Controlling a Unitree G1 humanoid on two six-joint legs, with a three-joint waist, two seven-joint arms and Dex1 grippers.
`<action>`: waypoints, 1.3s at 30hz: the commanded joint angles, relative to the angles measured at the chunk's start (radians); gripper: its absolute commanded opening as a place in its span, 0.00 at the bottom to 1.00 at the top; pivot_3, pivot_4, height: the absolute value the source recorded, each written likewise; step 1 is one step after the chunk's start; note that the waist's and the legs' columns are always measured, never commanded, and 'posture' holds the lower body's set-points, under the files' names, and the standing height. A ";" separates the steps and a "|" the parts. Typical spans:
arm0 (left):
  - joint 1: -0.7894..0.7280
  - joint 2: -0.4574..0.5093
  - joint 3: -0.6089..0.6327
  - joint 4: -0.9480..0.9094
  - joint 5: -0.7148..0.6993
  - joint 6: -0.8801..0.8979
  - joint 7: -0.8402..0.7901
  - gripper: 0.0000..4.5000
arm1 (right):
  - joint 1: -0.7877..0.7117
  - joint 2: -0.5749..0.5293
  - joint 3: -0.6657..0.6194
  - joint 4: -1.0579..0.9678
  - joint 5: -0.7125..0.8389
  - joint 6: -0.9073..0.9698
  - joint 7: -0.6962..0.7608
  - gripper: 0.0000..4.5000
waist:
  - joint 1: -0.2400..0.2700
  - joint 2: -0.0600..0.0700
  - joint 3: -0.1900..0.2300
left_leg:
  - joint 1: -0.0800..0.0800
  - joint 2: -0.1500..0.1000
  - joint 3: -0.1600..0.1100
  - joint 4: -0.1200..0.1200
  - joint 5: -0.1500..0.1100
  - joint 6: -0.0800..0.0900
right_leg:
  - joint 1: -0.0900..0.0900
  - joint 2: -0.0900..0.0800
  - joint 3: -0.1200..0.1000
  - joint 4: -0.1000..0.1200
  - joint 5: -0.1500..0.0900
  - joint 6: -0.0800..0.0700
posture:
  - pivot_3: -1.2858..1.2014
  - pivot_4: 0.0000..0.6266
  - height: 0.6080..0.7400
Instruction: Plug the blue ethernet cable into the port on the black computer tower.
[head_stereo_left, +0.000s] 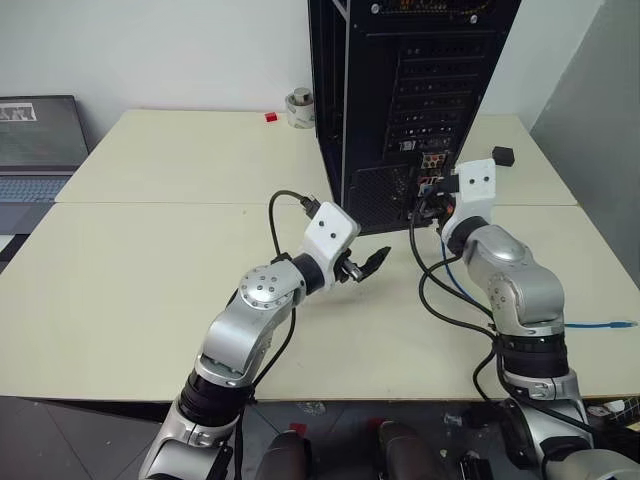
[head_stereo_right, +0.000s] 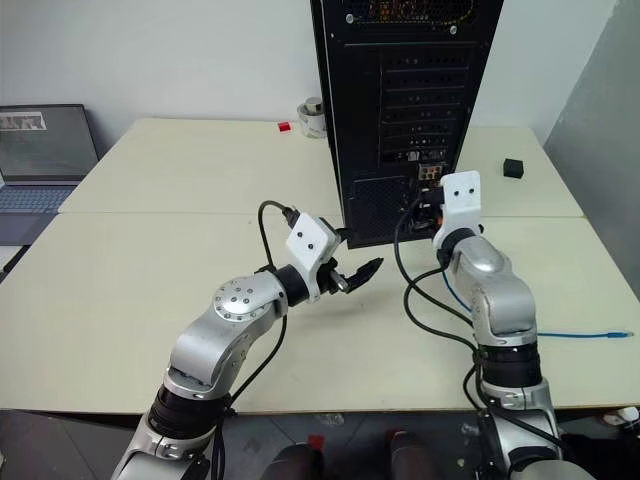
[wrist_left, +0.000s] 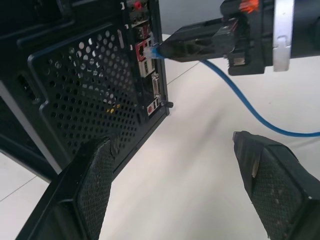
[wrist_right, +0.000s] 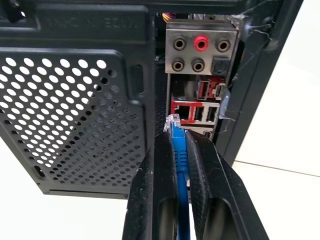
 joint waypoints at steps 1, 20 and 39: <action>-0.003 0.001 0.004 -0.043 -0.010 -0.022 -0.009 0.86 | -0.030 0.000 -0.021 -0.009 -0.009 -0.033 -0.005 0.01 | 0.000 0.000 0.000 | 0.000 0.000 0.000 0.000 0.000 0.000 | 0.000 0.000 0.000 0.000 0.000 0.000 | 0.52 0.24 1.00; 0.002 0.018 0.006 -0.047 -0.017 -0.019 -0.019 0.86 | -0.043 0.000 -0.028 0.031 -0.026 -0.063 -0.007 0.01 | 0.000 0.000 0.000 | 0.000 0.000 0.000 0.000 0.000 0.000 | 0.000 0.000 0.000 0.000 0.000 0.000 | 0.52 0.24 1.00; 0.003 0.030 0.004 -0.049 -0.021 -0.020 -0.023 0.86 | -0.057 -0.004 -0.025 0.062 -0.035 -0.087 0.006 0.01 | 0.000 0.000 0.000 | 0.000 0.000 0.000 0.000 0.000 0.000 | 0.000 0.000 0.000 0.000 0.000 0.000 | 0.52 0.24 1.00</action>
